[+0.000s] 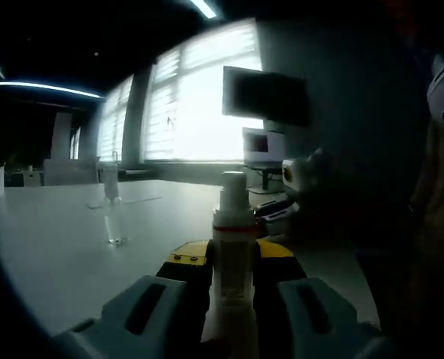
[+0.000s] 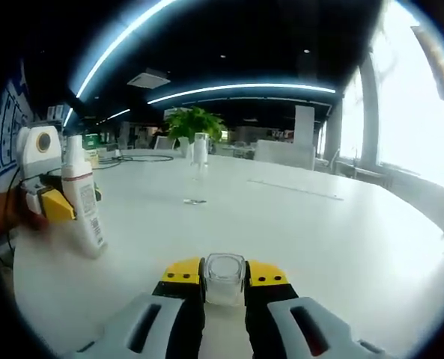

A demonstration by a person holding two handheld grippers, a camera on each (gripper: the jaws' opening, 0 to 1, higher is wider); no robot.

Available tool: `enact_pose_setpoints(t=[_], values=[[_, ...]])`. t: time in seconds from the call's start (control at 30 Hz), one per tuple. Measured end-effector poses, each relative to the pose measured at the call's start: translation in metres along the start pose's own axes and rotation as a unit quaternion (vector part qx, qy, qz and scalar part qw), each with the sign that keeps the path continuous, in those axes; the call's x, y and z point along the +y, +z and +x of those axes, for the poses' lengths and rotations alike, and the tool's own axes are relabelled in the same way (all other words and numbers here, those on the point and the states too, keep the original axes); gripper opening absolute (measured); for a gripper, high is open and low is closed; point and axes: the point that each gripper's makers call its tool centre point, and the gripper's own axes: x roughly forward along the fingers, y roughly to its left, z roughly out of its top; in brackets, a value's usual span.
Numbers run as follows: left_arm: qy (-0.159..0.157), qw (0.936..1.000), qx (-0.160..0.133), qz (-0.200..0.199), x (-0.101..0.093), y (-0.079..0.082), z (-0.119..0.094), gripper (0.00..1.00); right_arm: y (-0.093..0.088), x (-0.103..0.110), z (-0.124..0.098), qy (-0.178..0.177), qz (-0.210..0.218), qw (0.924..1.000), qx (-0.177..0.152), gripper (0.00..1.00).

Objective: Clamp pump bottle remove cover press pump head put on cover

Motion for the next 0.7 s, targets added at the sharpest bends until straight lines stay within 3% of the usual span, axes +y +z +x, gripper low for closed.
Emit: enact_pose_setpoints(t=[0.7], values=[[0.002, 1.0, 0.0, -0.001, -0.0001, 0.0001, -0.001, 0.12, 0.0084, 0.0023, -0.0033, 0.0, -0.011, 0.9999, -0.01, 0.16]])
